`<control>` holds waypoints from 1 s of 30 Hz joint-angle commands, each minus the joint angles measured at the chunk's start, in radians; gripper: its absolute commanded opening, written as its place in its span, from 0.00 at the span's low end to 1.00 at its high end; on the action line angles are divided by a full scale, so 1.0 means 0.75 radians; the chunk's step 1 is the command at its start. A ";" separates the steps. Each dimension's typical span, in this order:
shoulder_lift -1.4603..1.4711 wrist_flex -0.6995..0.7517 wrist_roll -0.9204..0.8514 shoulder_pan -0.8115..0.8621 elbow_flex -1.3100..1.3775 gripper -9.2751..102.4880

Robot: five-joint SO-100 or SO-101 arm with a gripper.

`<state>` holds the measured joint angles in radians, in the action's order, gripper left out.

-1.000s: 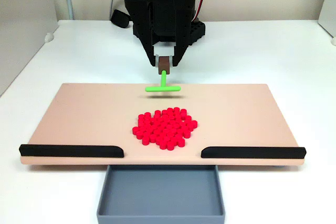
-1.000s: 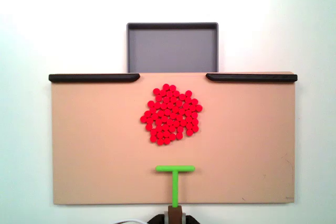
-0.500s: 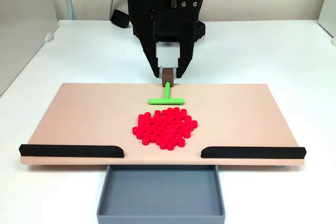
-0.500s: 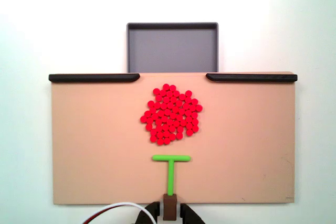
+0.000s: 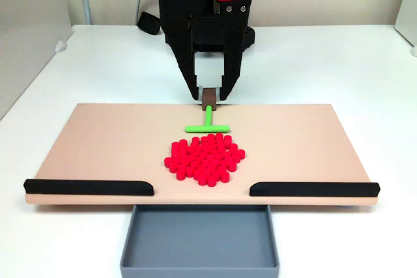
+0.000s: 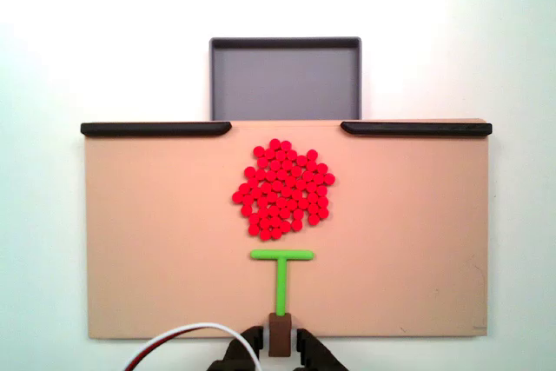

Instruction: Push granules from bottom to the grey container

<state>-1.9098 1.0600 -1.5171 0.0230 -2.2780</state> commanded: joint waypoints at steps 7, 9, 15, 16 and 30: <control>0.098 -0.006 -0.027 0.010 0.119 0.08; 0.123 -0.006 -0.035 0.010 0.143 0.08; 0.190 -0.006 -0.061 0.012 0.215 0.08; 0.198 -0.006 -0.067 0.012 0.225 0.08; 0.276 -0.004 -0.108 0.022 0.315 0.08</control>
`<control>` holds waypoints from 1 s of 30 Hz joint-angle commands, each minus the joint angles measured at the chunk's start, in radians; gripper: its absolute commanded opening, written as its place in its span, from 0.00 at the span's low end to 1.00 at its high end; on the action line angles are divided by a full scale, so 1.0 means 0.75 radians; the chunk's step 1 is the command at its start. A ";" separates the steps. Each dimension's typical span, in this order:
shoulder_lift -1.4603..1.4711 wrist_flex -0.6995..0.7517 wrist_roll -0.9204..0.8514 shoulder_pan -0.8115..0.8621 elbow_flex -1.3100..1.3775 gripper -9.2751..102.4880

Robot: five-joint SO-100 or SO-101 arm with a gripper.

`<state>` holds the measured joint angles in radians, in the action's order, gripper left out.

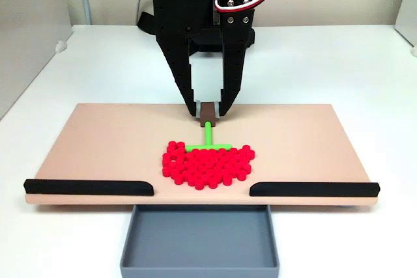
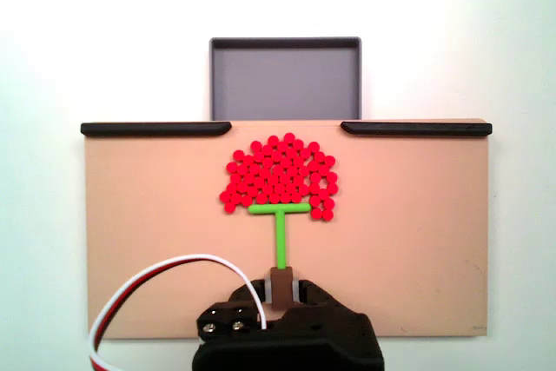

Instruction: Push granules from bottom to the grey container

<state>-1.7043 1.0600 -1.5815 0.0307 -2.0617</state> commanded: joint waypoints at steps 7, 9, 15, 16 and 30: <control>-0.031 0.010 -0.029 0.014 0.047 0.08; -0.033 0.012 -0.022 0.014 0.059 0.08; -0.041 0.088 -0.004 0.008 0.141 0.08; -0.045 0.117 -0.004 0.008 0.162 0.08; -0.315 0.603 0.035 0.020 0.360 0.08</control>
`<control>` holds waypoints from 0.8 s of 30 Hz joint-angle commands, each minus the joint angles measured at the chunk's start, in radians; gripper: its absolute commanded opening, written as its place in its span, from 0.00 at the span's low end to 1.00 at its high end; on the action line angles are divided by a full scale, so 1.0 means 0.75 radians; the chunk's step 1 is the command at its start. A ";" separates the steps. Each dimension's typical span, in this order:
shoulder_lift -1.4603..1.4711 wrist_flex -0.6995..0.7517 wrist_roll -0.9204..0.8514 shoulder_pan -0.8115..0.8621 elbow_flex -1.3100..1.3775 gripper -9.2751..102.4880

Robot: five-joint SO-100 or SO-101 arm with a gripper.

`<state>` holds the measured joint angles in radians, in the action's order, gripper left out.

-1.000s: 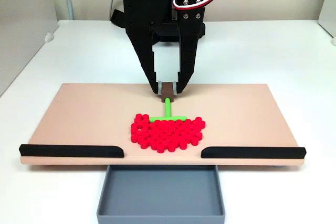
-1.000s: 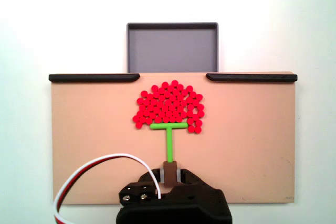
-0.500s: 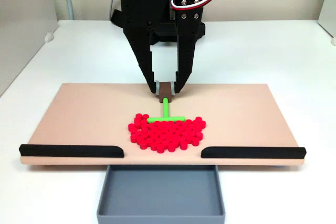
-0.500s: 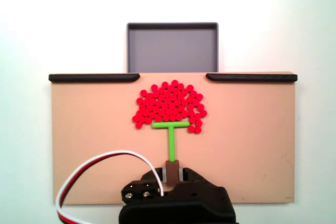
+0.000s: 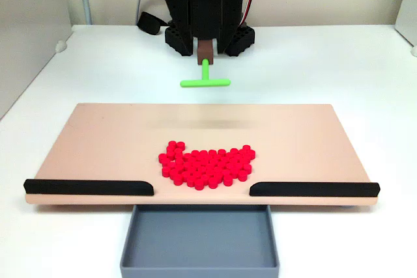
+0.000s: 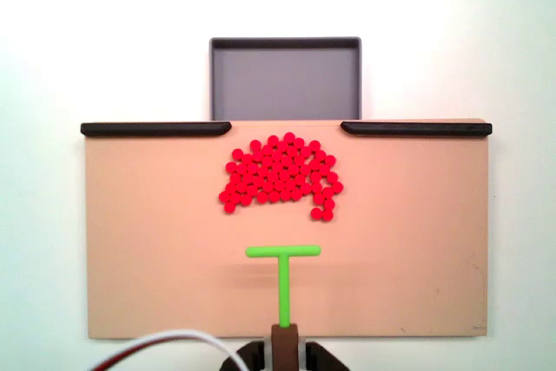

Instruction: Push granules from bottom to the grey container

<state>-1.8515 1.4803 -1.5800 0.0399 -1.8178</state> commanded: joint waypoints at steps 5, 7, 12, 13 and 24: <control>-0.268 0.080 0.041 0.008 -0.072 0.08; -0.327 0.080 0.022 0.014 -0.139 0.08; -0.413 0.063 -0.031 0.043 -0.213 0.08; -0.417 0.063 -0.047 0.057 -0.213 0.08; -0.372 0.063 -0.029 0.055 -0.215 0.08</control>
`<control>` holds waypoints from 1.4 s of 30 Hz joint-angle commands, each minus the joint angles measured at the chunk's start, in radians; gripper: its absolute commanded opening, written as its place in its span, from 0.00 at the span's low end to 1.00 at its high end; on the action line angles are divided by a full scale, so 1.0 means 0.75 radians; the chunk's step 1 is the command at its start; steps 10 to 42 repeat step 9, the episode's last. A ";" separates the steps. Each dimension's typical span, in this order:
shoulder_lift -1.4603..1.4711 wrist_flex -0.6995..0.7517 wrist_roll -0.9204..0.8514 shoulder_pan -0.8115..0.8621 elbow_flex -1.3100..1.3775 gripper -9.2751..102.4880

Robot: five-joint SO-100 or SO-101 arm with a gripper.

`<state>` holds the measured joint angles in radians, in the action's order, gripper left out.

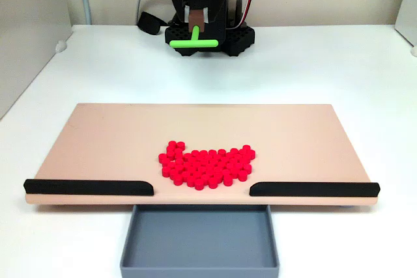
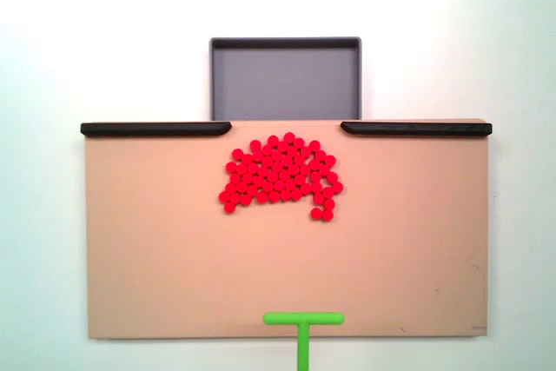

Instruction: Push granules from bottom to the grey container

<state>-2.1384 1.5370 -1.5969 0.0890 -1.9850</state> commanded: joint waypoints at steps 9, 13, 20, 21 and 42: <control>0.039 -0.012 -0.006 -0.031 0.008 0.08; 0.039 -0.012 -0.006 -0.031 0.008 0.08; 0.039 -0.012 -0.006 -0.031 0.008 0.08; 0.039 -0.012 -0.006 -0.031 0.008 0.08; 0.039 -0.012 -0.006 -0.031 0.008 0.08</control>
